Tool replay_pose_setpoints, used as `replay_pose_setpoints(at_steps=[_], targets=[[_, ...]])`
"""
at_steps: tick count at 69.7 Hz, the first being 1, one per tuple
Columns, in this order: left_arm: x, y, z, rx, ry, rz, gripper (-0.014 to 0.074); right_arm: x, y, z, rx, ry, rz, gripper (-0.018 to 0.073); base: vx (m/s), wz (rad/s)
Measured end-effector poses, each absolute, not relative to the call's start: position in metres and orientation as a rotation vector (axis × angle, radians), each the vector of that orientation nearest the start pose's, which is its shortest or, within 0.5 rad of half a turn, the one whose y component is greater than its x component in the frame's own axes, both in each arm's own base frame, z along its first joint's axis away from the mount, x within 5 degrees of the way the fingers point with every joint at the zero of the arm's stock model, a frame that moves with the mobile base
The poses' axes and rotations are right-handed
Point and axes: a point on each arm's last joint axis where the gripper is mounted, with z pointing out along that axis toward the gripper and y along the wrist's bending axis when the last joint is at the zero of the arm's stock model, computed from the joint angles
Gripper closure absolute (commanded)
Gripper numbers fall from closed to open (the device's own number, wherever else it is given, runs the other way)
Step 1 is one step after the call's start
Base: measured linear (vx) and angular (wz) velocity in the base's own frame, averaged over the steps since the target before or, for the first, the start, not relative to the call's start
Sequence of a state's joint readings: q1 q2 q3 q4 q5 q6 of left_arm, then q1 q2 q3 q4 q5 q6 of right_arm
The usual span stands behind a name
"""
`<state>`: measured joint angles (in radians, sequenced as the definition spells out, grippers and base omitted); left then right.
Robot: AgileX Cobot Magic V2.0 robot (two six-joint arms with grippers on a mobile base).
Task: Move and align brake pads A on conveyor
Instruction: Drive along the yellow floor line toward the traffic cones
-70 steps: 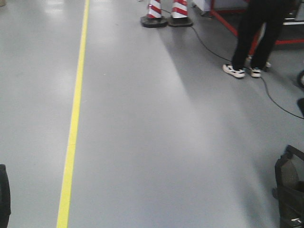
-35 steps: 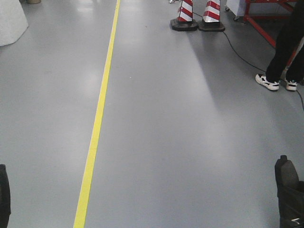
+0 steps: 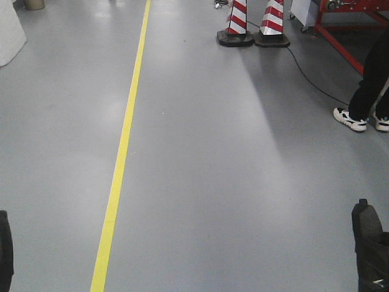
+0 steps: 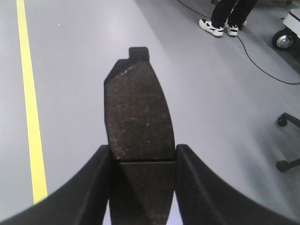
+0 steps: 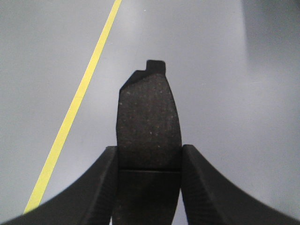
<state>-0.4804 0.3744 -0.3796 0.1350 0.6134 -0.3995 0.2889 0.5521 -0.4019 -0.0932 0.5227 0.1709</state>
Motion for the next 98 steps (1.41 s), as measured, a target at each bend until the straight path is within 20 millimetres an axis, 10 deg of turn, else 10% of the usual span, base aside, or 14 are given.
replay_pose_setpoints(at_steps=[98], targets=[[0.0722,-0.0296,0.2623,0.154,2.104,-0.384,0.0433,0.103,0.026,0.2584,-0.188,2.171,0.164,0.0462,0.53,0.02]])
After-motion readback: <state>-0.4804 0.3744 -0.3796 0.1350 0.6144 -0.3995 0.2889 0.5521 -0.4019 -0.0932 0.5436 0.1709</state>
